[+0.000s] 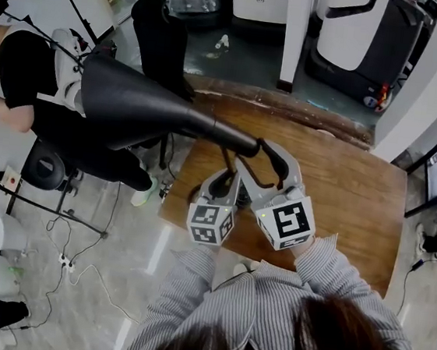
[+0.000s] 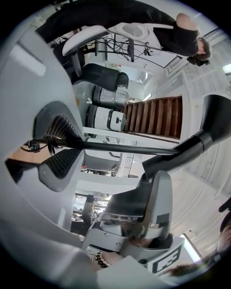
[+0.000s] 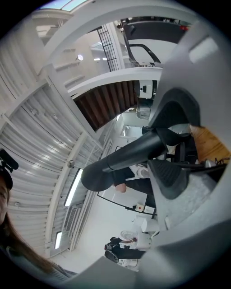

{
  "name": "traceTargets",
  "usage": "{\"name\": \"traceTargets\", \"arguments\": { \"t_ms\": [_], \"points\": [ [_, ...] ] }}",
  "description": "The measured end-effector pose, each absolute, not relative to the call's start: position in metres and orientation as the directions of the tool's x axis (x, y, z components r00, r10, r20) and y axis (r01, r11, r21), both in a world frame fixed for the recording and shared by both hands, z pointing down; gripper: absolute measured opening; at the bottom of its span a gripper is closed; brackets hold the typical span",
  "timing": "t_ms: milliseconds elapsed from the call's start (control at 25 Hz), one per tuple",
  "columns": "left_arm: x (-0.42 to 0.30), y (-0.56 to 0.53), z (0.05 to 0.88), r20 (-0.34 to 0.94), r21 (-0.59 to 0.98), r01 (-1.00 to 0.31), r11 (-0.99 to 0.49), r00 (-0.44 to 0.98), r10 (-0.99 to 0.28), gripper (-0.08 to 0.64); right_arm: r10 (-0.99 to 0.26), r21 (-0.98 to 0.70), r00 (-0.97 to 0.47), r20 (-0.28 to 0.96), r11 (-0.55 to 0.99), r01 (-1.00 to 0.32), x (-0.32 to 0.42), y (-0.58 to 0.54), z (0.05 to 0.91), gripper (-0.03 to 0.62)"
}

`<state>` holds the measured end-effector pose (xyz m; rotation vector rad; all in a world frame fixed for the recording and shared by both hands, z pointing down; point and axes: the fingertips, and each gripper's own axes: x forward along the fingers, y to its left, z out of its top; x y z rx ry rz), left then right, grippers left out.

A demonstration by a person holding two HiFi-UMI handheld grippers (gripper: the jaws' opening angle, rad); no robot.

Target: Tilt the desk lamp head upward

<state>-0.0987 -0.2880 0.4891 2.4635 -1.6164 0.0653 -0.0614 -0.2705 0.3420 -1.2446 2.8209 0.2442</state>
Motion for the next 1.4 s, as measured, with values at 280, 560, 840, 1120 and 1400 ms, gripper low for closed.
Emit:
{"name": "traceTargets", "arguments": {
  "t_ms": [280,560,840,1120,1400],
  "points": [
    [-0.104,-0.272,0.487,0.153,0.165,-0.923,-0.347,0.371,-0.916,0.061,-0.677,0.110,-0.728,-0.103,0.720,-0.685,-0.054,-0.256,0.360,0.213],
    [-0.099,-0.236,0.482,0.148,0.200,-0.912,-0.359,0.390,-0.909,0.060,-0.588,0.050,-0.808,0.024,0.808,-0.587,-0.068,-0.223,0.418,0.178],
    [-0.109,-0.217,0.475,0.137,0.229,-0.917,-0.327,0.363,-0.922,0.035,-0.570,0.044,-0.818,0.079,0.822,-0.568,-0.064,-0.213,0.439,0.044],
    [-0.105,-0.209,0.478,0.142,0.233,-0.920,-0.316,0.353,-0.925,0.005,-0.572,0.039,-0.809,0.131,0.819,-0.573,-0.060,-0.209,0.457,0.000],
    [-0.100,-0.206,0.479,0.144,0.250,-0.912,-0.325,0.367,-0.919,0.005,-0.596,0.036,-0.789,0.152,0.801,-0.598,-0.051,-0.213,0.464,0.000]
  ]
}}
